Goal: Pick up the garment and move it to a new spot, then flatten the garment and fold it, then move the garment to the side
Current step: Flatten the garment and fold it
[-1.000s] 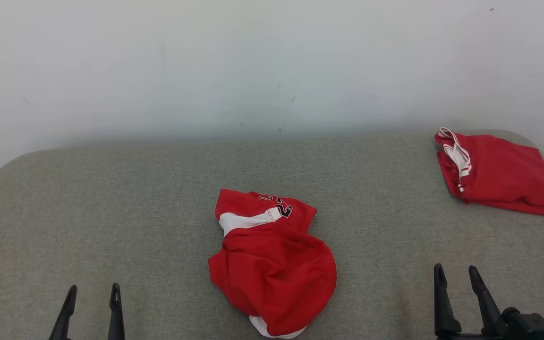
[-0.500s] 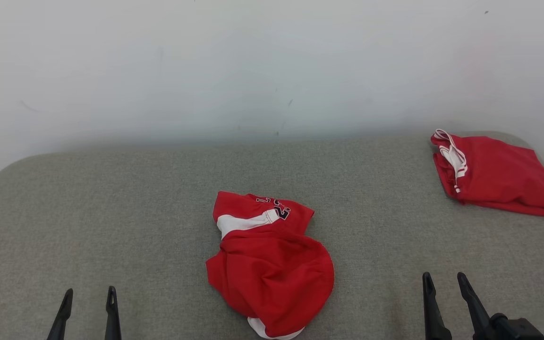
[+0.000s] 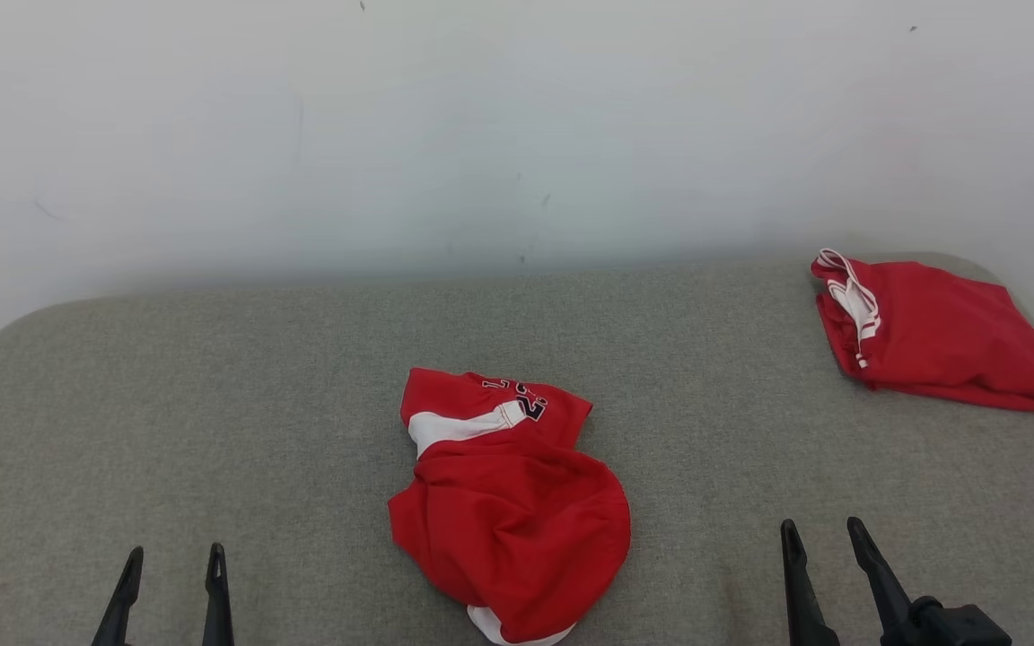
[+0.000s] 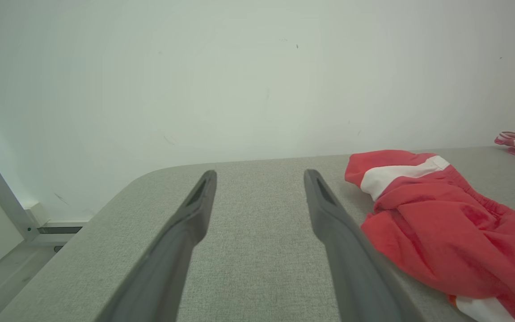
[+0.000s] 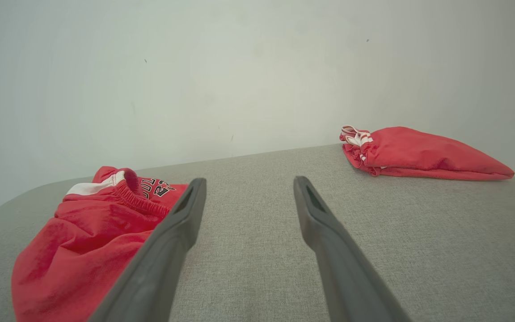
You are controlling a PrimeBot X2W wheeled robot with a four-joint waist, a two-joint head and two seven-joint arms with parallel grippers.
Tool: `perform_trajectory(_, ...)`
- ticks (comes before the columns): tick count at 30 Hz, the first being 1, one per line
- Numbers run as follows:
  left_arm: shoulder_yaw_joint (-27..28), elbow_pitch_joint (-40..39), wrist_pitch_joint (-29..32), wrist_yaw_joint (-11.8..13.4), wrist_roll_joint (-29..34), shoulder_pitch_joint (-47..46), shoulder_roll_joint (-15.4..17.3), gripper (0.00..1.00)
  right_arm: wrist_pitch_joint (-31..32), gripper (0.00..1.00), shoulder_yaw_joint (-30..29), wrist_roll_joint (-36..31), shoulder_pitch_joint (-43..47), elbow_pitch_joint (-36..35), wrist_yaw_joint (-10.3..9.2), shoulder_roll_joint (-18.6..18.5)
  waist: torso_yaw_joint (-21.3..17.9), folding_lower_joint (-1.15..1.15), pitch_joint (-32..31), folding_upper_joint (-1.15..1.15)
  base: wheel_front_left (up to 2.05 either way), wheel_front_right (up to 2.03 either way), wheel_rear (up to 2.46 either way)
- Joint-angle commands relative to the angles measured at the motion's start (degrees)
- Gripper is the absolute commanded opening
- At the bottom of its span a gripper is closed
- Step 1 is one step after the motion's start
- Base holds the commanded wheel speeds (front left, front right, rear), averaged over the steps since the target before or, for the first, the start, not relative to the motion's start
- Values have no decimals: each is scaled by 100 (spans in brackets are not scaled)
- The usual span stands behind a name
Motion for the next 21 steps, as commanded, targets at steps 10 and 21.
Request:
perform_trajectory(10,5,6,-34,61,-155,-70,-57,100,-40,100,-25,42,-13,73,-16,11,49,0,24,0,0,0,0)
perform_trajectory(21,7,32,-57,93,-147,-67,-29,100,-38,100,-10,32,14,123,-16,10,88,0,23,0,0,0,0)
